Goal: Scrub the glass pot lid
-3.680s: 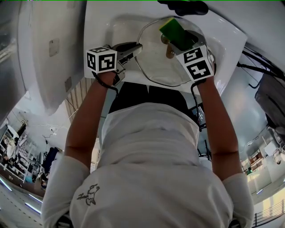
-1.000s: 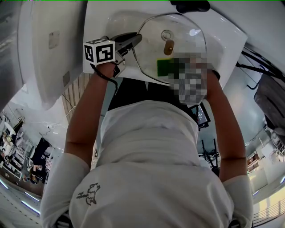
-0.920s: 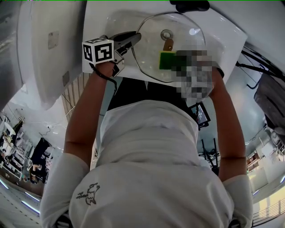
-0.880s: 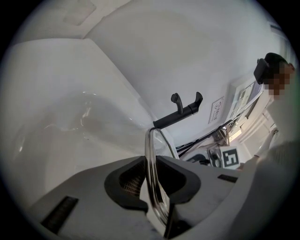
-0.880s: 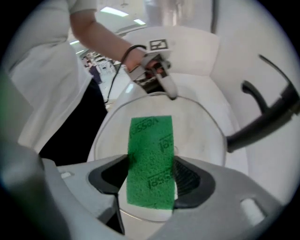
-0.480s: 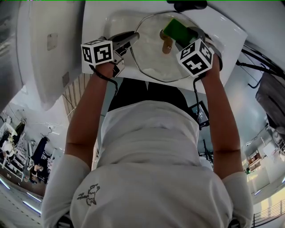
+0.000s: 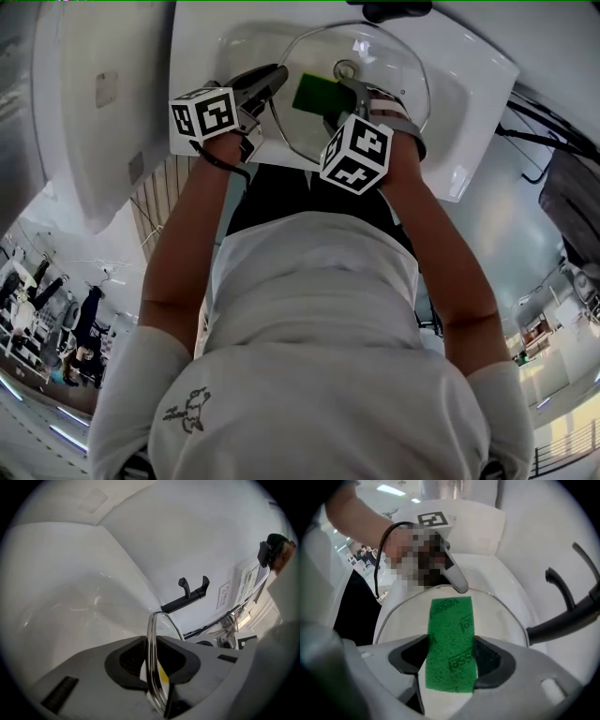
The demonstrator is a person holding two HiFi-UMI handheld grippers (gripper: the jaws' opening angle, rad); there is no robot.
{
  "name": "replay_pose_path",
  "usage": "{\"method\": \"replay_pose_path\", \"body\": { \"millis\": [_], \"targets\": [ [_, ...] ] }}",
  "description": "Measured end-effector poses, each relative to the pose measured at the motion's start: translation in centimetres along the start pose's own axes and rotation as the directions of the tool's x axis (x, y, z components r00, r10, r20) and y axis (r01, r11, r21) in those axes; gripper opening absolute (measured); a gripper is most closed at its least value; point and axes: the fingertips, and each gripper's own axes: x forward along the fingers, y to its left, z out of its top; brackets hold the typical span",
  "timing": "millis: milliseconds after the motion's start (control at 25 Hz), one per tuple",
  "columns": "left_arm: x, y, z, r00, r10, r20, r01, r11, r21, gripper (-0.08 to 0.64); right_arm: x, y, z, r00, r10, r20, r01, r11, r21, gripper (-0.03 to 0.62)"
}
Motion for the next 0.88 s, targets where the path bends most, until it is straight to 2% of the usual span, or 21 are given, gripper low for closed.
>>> {"method": "replay_pose_path", "body": {
  "millis": [120, 320, 440, 520, 600, 680, 760, 800, 880],
  "targets": [
    [0.0, -0.2, -0.1, 1.0, -0.012, 0.002, 0.012, 1.0, -0.009, 0.063, -0.3, 1.7, 0.1, 1.0, 0.026, 0.012, -0.025, 0.995, -0.092, 0.293],
    [0.1, -0.5, 0.0, 1.0, -0.025, 0.013, 0.026, 0.999, -0.025, 0.063, -1.6, 5.3, -1.8, 0.99, 0.137, 0.015, -0.131, 0.97, -0.203, 0.293],
    [0.2, -0.5, 0.3, 0.999, -0.021, 0.025, 0.021, 1.0, -0.014, 0.063, -2.7, 6.6, -3.8, 0.979, 0.203, 0.002, -0.199, 0.96, -0.198, 0.293],
    [0.2, -0.5, 0.3, 0.999, -0.021, 0.025, 0.021, 1.0, -0.01, 0.063, -3.5, 6.3, -4.9, 0.972, 0.237, 0.002, -0.234, 0.961, -0.15, 0.294],
    [0.2, -0.5, 0.2, 1.0, -0.023, 0.021, 0.023, 1.0, -0.014, 0.063, -4.2, 3.8, -6.0, 0.979, 0.204, 0.013, -0.203, 0.976, -0.074, 0.295],
    [0.2, -0.5, 0.2, 0.999, -0.027, 0.023, 0.028, 0.999, -0.022, 0.063, -4.7, -0.6, -7.2, 0.994, 0.107, 0.015, -0.108, 0.994, 0.006, 0.295],
    [0.1, -0.5, 0.4, 0.999, -0.026, 0.033, 0.027, 0.999, -0.022, 0.063, -5.0, -5.0, -7.5, 1.0, 0.012, 0.017, -0.013, 0.998, 0.064, 0.295],
    [0.1, -0.4, 0.4, 0.999, -0.025, 0.033, 0.026, 0.999, -0.022, 0.063, -5.0, -6.7, -7.1, 0.999, -0.024, 0.022, 0.023, 0.997, 0.069, 0.295],
    [0.2, -0.3, 0.2, 0.999, -0.024, 0.025, 0.025, 0.999, -0.026, 0.063, -4.4, -9.0, -5.3, 0.997, -0.074, 0.028, 0.073, 0.997, 0.012, 0.295]
  ]
}}
